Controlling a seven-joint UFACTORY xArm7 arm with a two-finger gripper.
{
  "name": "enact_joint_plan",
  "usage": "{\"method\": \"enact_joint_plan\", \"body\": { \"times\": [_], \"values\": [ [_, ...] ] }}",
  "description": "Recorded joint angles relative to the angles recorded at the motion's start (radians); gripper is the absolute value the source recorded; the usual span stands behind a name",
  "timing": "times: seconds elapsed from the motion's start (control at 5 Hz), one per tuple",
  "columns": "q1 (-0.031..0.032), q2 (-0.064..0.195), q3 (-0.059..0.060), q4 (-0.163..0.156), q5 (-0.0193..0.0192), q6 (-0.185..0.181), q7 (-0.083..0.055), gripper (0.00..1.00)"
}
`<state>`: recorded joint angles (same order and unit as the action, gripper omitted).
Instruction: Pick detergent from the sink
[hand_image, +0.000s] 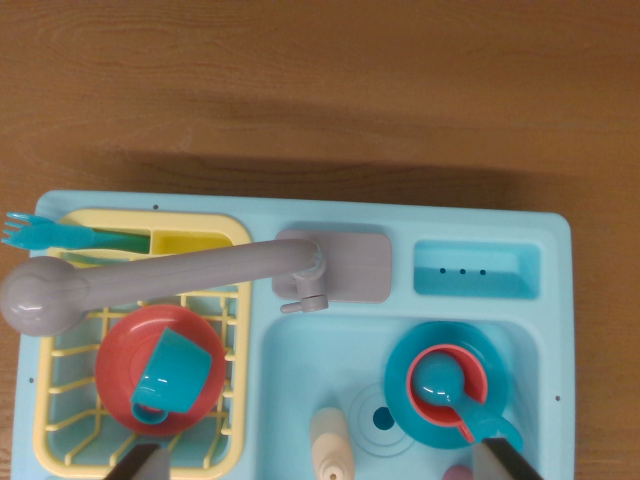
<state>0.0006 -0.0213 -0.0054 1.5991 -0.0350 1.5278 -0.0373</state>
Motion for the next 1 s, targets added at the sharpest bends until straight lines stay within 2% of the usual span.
{"method": "enact_joint_plan", "body": {
  "times": [0.2, 0.4, 0.6, 0.8, 1.0],
  "values": [
    [-0.0008, 0.002, -0.001, -0.019, 0.002, -0.018, -0.007, 0.0],
    [-0.0008, 0.002, -0.001, -0.019, 0.002, -0.018, -0.007, 0.0],
    [-0.0018, 0.004, -0.003, -0.043, 0.0045, -0.041, -0.015, 0.0],
    [-0.0018, 0.004, -0.003, -0.043, 0.0045, -0.041, -0.015, 0.0],
    [-0.0029, 0.006, -0.004, -0.07, 0.0073, -0.067, -0.024, 0.0]
  ]
}}
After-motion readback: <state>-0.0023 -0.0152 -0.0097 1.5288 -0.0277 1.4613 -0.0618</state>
